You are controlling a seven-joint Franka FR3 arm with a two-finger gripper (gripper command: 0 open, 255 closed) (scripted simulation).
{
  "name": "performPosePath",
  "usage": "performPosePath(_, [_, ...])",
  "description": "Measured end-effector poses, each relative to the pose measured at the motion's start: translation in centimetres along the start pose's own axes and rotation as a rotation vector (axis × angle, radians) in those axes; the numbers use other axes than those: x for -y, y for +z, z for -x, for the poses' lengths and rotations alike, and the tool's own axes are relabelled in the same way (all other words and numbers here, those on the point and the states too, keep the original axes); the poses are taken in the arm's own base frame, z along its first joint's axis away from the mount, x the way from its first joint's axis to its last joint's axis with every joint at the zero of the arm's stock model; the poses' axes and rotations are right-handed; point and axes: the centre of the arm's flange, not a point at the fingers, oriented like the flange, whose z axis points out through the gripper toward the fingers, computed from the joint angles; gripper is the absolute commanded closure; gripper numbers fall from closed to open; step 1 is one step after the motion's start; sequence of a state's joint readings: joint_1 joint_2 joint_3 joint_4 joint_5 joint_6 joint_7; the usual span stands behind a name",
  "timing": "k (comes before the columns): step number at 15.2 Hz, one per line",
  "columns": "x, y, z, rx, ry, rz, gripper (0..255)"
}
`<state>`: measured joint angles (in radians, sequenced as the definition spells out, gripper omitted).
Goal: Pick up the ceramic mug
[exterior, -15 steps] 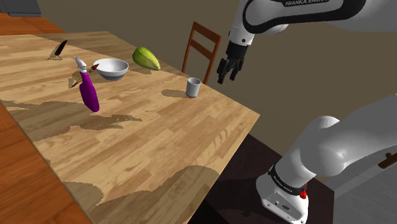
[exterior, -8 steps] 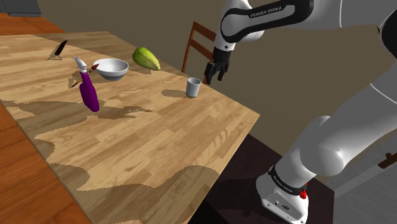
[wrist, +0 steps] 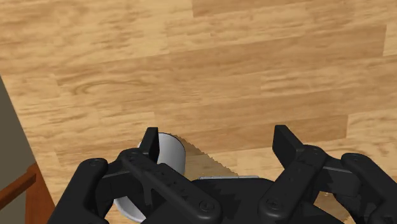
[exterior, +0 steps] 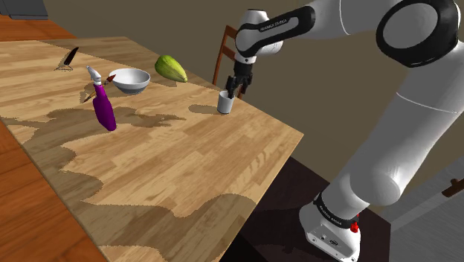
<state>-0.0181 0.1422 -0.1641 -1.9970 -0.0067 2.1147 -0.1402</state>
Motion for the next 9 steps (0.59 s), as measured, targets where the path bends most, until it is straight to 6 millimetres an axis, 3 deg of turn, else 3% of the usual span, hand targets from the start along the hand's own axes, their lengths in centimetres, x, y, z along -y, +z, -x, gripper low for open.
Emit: performPosePath(9, [-2.5,5.1,-9.8,-0.012,-0.022,0.039,0])
